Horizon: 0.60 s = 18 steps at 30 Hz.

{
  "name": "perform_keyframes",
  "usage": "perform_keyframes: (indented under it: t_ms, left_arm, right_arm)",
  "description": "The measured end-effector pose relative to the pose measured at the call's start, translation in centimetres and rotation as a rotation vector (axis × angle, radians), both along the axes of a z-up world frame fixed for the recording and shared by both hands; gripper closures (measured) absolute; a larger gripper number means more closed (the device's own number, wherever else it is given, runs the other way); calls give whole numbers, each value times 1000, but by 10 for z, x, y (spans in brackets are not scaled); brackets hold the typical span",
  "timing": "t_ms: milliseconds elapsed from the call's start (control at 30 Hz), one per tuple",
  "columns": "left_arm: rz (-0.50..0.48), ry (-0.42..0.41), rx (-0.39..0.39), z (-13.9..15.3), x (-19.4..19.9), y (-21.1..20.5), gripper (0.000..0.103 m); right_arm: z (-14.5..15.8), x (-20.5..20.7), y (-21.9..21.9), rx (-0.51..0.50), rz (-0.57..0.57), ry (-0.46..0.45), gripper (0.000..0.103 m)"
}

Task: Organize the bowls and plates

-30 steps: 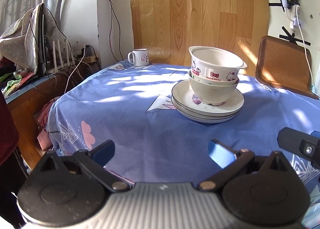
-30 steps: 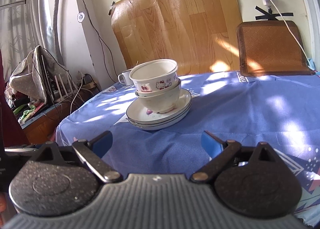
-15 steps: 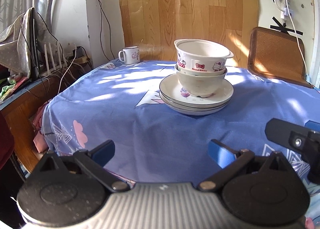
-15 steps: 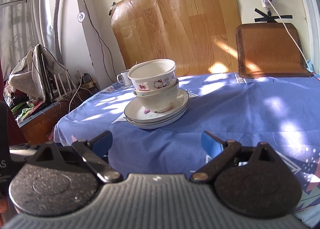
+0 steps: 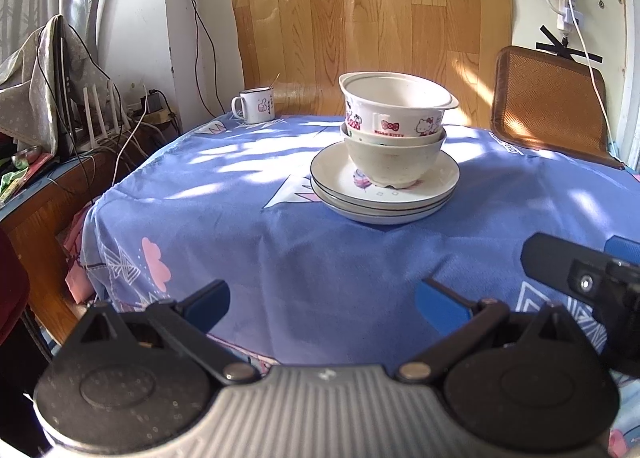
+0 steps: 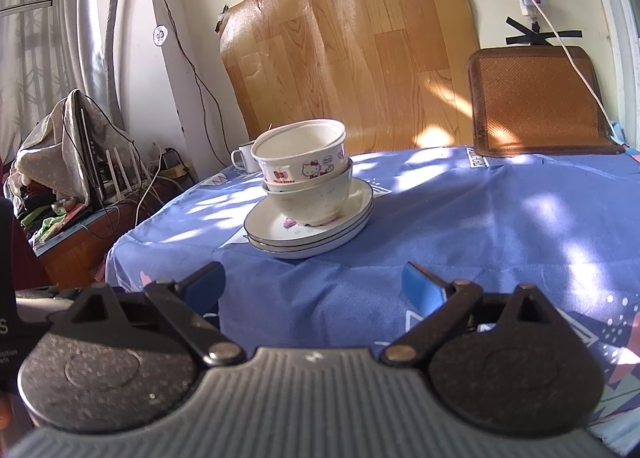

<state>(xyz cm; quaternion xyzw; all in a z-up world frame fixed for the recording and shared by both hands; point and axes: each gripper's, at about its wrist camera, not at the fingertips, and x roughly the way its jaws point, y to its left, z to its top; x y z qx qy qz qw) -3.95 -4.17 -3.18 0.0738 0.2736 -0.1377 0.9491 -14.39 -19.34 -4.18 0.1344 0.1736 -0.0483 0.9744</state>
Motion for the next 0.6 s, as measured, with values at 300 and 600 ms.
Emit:
perform_keyframes:
  t_ms: [300, 600]
  left_arm:
    - [-14, 25, -4, -3, 1, -3, 0]
    - [-33, -9, 2, 1, -5, -4, 0]
  right_arm:
    - [0, 0, 0, 0, 2, 0, 6]
    - [-1, 0, 0, 0, 2, 0, 6]
